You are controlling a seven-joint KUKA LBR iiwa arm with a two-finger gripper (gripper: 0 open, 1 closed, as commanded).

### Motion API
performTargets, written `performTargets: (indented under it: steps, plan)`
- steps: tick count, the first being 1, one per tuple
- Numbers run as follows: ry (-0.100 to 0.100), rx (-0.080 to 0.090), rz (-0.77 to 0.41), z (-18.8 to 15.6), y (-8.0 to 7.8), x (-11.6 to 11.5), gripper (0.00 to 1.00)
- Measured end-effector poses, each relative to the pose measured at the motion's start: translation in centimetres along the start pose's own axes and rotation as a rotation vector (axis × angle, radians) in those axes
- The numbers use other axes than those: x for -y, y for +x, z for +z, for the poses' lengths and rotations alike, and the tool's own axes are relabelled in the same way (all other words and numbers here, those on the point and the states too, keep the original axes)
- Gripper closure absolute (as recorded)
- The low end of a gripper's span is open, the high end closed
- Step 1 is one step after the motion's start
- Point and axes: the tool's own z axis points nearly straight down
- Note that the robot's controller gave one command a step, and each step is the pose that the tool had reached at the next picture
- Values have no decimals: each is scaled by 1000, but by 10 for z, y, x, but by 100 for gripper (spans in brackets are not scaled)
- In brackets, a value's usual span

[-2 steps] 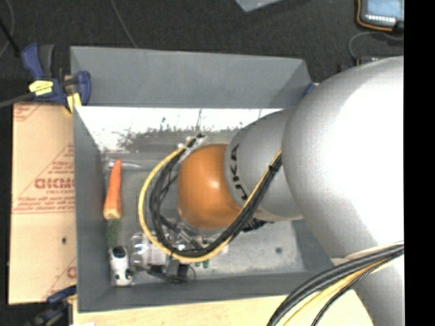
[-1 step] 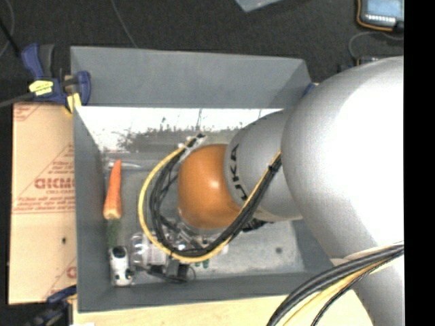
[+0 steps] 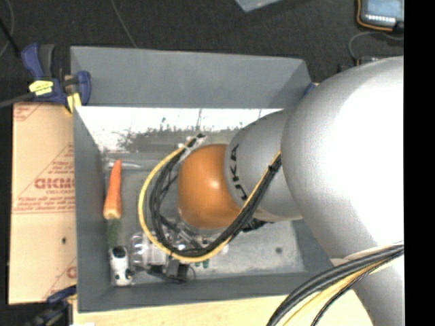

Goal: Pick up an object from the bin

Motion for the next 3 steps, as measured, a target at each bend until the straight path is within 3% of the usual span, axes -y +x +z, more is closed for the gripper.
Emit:
performTargets:
  steps: [1,3]
  plan:
    - [0,5,-307,0,-17,-8,100]
    - [0,9,-305,0,-20,-9,100]
